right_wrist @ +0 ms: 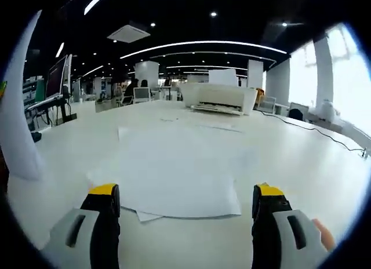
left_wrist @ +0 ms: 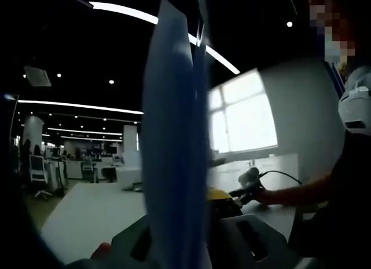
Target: Organize the stack of printing papers by aligning and flattening the scattered papers on the table
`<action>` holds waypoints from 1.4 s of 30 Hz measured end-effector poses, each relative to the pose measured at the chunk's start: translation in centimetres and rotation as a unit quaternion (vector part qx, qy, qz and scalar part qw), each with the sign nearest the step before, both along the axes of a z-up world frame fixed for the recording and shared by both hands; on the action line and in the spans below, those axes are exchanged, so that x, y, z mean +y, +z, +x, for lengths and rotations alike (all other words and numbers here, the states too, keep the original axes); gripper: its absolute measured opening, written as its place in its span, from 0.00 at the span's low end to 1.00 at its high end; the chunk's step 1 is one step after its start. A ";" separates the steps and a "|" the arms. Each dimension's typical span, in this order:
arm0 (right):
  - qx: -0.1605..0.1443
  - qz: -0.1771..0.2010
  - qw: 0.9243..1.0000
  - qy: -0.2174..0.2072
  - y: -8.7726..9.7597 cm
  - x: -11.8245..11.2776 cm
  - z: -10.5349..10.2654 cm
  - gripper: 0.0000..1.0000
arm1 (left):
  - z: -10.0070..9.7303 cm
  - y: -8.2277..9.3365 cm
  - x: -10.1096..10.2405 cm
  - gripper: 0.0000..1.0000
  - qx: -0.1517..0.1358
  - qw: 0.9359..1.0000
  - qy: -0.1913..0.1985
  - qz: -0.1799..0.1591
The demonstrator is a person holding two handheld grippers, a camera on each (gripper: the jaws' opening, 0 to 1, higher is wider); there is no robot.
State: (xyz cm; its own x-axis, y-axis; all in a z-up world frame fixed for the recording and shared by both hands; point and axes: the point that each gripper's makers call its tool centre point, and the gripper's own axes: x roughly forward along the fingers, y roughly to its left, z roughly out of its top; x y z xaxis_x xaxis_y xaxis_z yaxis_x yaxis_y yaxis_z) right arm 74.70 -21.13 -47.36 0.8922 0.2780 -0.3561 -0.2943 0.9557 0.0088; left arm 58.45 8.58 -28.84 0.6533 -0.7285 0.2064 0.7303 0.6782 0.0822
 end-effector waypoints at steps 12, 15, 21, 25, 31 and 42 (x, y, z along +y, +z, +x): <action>0.008 0.000 1.000 -0.016 -0.7 -0.7 0.7 0.90 | 0.0 -0.1 -0.1 0.06 0.001 1.000 0.000 0.000; 0.008 -0.010 1.000 -0.018 -0.8 -1.0 0.8 0.89 | 0.0 -0.2 -0.1 0.06 0.001 1.000 0.000 0.001; 0.017 -0.018 1.000 -0.015 -1.5 -1.2 1.0 0.87 | 0.0 0.0 0.0 0.06 0.000 1.000 -0.001 -0.001; 0.022 -0.007 1.000 -0.012 -1.7 -1.1 1.0 0.85 | -0.1 0.0 0.2 0.06 -0.001 1.000 0.001 -0.001; 0.013 -0.005 1.000 -0.001 -1.6 -0.8 1.4 0.74 | -0.1 -0.1 0.3 0.06 -0.001 1.000 0.001 -0.002; 0.012 -0.007 1.000 0.015 -1.5 -0.4 1.6 0.48 | 0.0 -0.1 0.2 0.06 -0.001 1.000 0.000 -0.004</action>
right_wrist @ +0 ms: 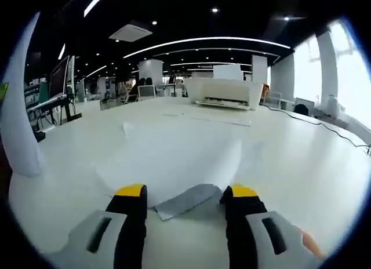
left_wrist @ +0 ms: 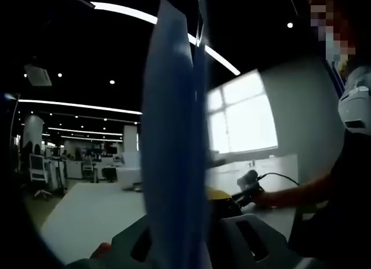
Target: Organize the stack of printing papers by aligning and flattening the scattered papers on the table
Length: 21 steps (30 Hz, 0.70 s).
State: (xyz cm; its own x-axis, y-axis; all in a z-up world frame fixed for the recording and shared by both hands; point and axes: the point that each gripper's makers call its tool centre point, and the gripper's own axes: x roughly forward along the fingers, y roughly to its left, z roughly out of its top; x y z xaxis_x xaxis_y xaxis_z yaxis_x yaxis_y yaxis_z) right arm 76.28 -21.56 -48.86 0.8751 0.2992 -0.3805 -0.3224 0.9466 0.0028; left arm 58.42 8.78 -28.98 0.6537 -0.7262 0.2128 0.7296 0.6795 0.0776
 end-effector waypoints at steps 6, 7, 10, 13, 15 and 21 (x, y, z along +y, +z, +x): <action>-0.001 -0.002 1.000 0.006 0.0 0.2 0.2 0.45 | 0.0 -0.1 -0.2 0.06 0.001 1.000 -0.001 0.000; -0.007 -0.009 1.000 0.008 0.1 0.3 0.1 0.45 | 0.0 -0.1 -0.2 0.06 0.001 1.000 -0.002 0.000; -0.018 -0.024 1.000 0.009 0.3 0.3 0.0 0.45 | -0.1 -0.1 -0.2 0.06 0.001 1.000 -0.002 0.001; -0.031 -0.044 0.998 0.016 0.5 0.6 -0.2 0.42 | -0.1 -0.1 -0.2 0.06 0.001 1.000 -0.002 0.001; -0.032 -0.050 0.998 0.024 0.6 1.1 -0.7 0.35 | -0.1 -0.1 -0.2 0.06 0.002 1.000 -0.002 0.001; -0.044 -0.082 0.995 0.040 0.8 1.3 -0.9 0.20 | -0.1 -0.2 -0.2 0.06 0.002 1.000 -0.002 0.001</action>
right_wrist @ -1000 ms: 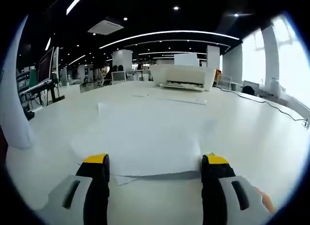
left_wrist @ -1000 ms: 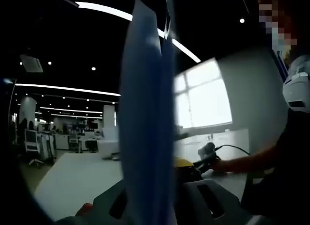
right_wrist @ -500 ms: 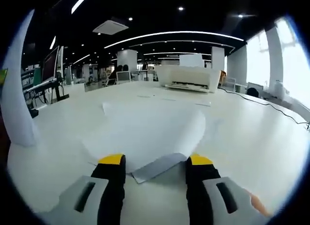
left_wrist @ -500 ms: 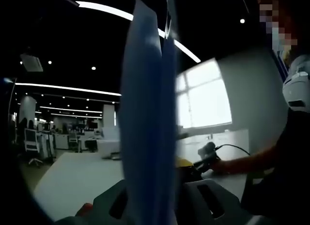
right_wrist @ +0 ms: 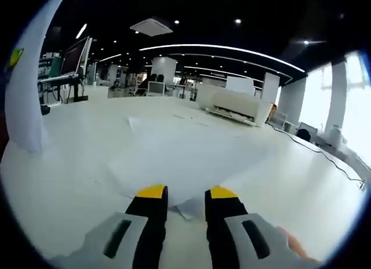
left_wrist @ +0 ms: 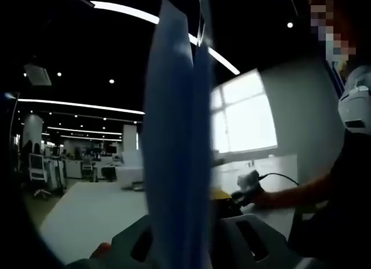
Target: Organize the stack of printing papers by aligning and flattening the scattered papers on the table
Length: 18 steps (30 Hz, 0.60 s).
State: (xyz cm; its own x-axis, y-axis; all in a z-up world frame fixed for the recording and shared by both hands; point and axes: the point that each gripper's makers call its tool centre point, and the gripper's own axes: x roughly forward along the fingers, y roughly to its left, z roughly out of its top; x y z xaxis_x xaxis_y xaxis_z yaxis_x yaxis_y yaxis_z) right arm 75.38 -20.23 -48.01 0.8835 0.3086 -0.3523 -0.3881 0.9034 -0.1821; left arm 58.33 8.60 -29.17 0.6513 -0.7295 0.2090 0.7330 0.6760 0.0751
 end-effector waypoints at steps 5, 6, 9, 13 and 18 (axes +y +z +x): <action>0.005 0.006 1.000 0.005 0.0 0.4 -0.4 0.15 | 0.0 0.0 0.0 0.06 0.000 1.000 -0.001 0.000; 0.007 0.009 1.000 0.005 0.0 0.5 -0.5 0.14 | 0.0 -0.1 0.0 0.06 0.000 1.000 -0.001 0.000; 0.013 0.018 1.000 0.002 0.0 0.5 -0.7 0.13 | 0.0 0.0 0.0 0.06 0.000 1.000 -0.002 -0.001; 0.023 0.038 0.999 -0.001 -0.2 0.7 -0.9 0.10 | 0.0 -0.1 0.2 0.06 0.001 1.000 0.000 -0.001; 0.032 0.052 0.998 -0.001 -0.2 1.0 -1.3 0.07 | 0.0 -0.1 0.3 0.06 0.000 1.000 0.001 -0.002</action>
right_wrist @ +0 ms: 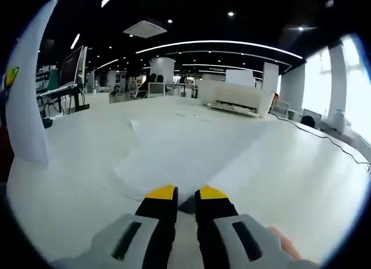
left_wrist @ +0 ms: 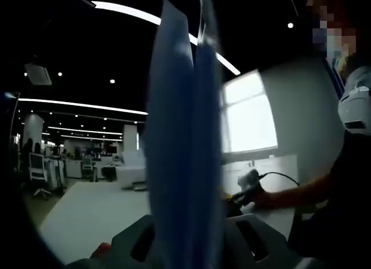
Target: Organize the stack of printing papers by aligning and flattening the scattered papers on the table
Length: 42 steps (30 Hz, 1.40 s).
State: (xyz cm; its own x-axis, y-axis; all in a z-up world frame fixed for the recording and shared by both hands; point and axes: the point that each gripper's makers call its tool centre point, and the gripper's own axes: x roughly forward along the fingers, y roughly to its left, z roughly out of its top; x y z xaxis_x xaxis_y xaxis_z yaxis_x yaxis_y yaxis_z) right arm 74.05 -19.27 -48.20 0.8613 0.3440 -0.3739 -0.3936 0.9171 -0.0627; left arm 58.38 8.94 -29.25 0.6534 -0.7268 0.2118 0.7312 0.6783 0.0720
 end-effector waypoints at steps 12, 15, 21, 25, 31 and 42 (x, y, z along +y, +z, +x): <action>0.007 0.007 1.000 -0.006 -0.2 -0.3 0.0 0.00 | 0.0 0.2 0.1 0.06 -0.002 1.000 0.001 0.001; 0.008 0.010 1.000 -0.007 -0.1 -0.4 -0.1 0.00 | 0.0 0.2 0.1 0.06 -0.002 1.000 0.001 0.002; 0.007 0.020 1.000 -0.006 0.0 -0.4 -0.1 0.00 | 0.0 0.3 0.1 0.06 -0.003 1.000 0.001 0.002; 0.000 0.039 0.999 -0.006 0.7 -0.5 -0.2 0.00 | 0.0 0.4 0.2 0.06 -0.004 1.000 0.002 0.001; 0.002 0.061 0.998 0.003 2.8 -0.8 -0.4 0.00 | 0.0 0.6 0.4 0.06 -0.005 1.000 0.006 0.006; -0.045 0.002 0.999 0.023 9.6 -1.9 -0.5 0.00 | 0.1 0.7 0.5 0.06 -0.007 1.000 0.012 0.005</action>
State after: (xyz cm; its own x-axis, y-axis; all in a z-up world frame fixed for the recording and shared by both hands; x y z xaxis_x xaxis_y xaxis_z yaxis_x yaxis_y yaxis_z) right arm 73.57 -21.13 -38.61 0.8748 0.3849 -0.2943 -0.4280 0.8986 -0.0969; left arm 58.45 9.46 -28.55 0.6676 -0.7131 0.2140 0.7136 0.6948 0.0889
